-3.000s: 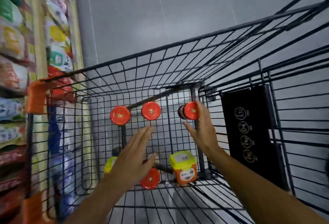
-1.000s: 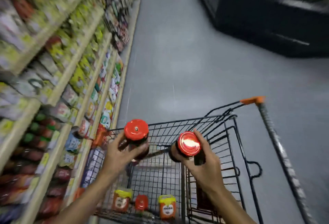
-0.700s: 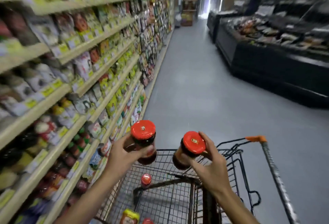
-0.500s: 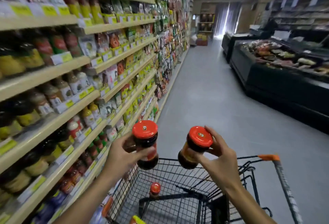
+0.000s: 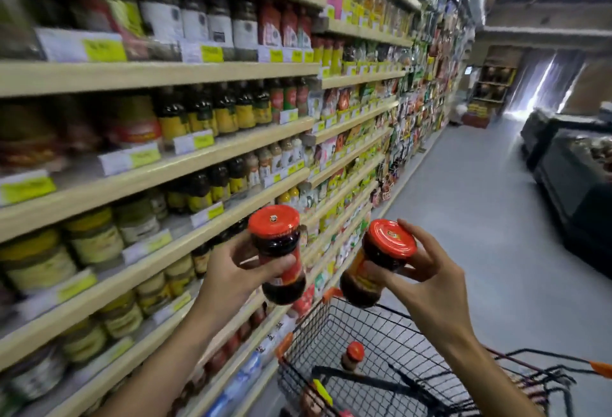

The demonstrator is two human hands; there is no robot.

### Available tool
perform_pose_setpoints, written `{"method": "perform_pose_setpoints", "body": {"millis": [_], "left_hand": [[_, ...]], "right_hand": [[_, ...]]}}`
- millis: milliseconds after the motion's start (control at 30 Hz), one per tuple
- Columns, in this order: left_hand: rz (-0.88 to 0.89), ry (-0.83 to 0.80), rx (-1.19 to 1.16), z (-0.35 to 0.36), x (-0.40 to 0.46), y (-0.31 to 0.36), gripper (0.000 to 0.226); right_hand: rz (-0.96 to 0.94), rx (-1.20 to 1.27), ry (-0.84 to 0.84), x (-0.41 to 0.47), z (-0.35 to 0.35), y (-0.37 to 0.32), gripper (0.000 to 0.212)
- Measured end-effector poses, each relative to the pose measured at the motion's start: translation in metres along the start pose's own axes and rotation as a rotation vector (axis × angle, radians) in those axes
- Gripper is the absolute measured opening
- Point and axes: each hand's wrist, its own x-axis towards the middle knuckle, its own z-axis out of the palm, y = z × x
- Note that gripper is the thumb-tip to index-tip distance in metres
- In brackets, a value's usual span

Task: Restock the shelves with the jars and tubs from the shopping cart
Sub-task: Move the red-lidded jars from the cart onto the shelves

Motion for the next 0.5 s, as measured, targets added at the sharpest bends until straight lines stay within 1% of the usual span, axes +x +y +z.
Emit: {"method": "perform_pose_setpoints", "body": {"millis": [167, 267, 400, 500], "left_hand": [[0.000, 0.155, 0.049, -0.057, -0.051, 0.028, 0.058], [0.003, 0.275, 0.103, -0.084, -0.087, 0.048, 0.063], [0.004, 0.446, 0.199, -0.103, -0.143, 0.078, 0.044], [0.010, 0.574, 0.233, -0.113, -0.191, 0.099, 0.041]], "right_hand": [[-0.040, 0.128, -0.137, -0.008, 0.049, -0.037, 0.085], [-0.090, 0.215, -0.240, -0.013, 0.074, -0.061, 0.086], [-0.133, 0.354, -0.387, -0.028, 0.100, -0.088, 0.083], [-0.143, 0.450, -0.495, -0.048, 0.118, -0.106, 0.082]]}}
